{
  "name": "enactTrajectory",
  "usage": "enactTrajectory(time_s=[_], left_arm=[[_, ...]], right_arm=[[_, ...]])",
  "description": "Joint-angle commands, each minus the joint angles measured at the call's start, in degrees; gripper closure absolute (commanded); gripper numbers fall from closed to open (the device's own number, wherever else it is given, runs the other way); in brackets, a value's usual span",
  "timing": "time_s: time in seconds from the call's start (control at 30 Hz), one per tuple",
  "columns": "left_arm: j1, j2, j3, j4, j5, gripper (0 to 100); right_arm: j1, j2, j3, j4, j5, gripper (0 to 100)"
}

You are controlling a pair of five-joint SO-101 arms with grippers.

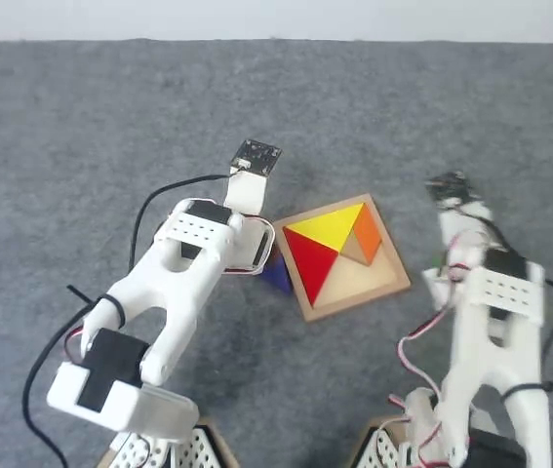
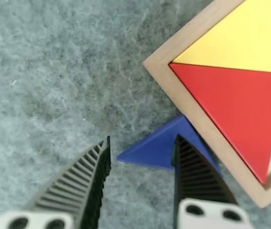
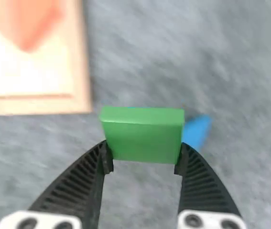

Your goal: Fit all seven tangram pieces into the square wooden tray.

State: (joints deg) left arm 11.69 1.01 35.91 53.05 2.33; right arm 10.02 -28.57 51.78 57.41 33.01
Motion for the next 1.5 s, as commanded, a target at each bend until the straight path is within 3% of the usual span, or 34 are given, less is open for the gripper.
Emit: enactTrajectory(time_s=[0.0,0.17,0.47,0.73,1.0,1.27,1.47], left_arm=[[-0.8,-3.3,-0.4,-0.9,0.8,79],[-7.6,-3.7,-3.6,1.7,0.8,79],[-18.4,-3.6,-10.1,6.2,0.5,79],[-17.8,-3.6,-10.2,6.2,0.4,79],[-17.8,-3.6,-10.2,6.2,0.4,79],[-17.8,-3.6,-10.1,6.0,0.4,79],[-17.8,-3.6,-10.1,5.9,0.4,79]], right_arm=[[-12.6,-2.2,-4.5,2.1,-4.7,87.6],[-20.7,8.1,-16.0,8.0,-4.9,87.6],[-27.9,31.2,-32.4,13.9,-2.5,87.6],[-30.2,37.1,-35.8,16.2,2.3,86.1],[-30.7,37.4,-35.7,14.2,2.4,70.8],[-30.5,36.8,-35.7,14.2,2.0,71.3],[-31.1,33.3,-35.3,11.5,-3.0,71.3]])
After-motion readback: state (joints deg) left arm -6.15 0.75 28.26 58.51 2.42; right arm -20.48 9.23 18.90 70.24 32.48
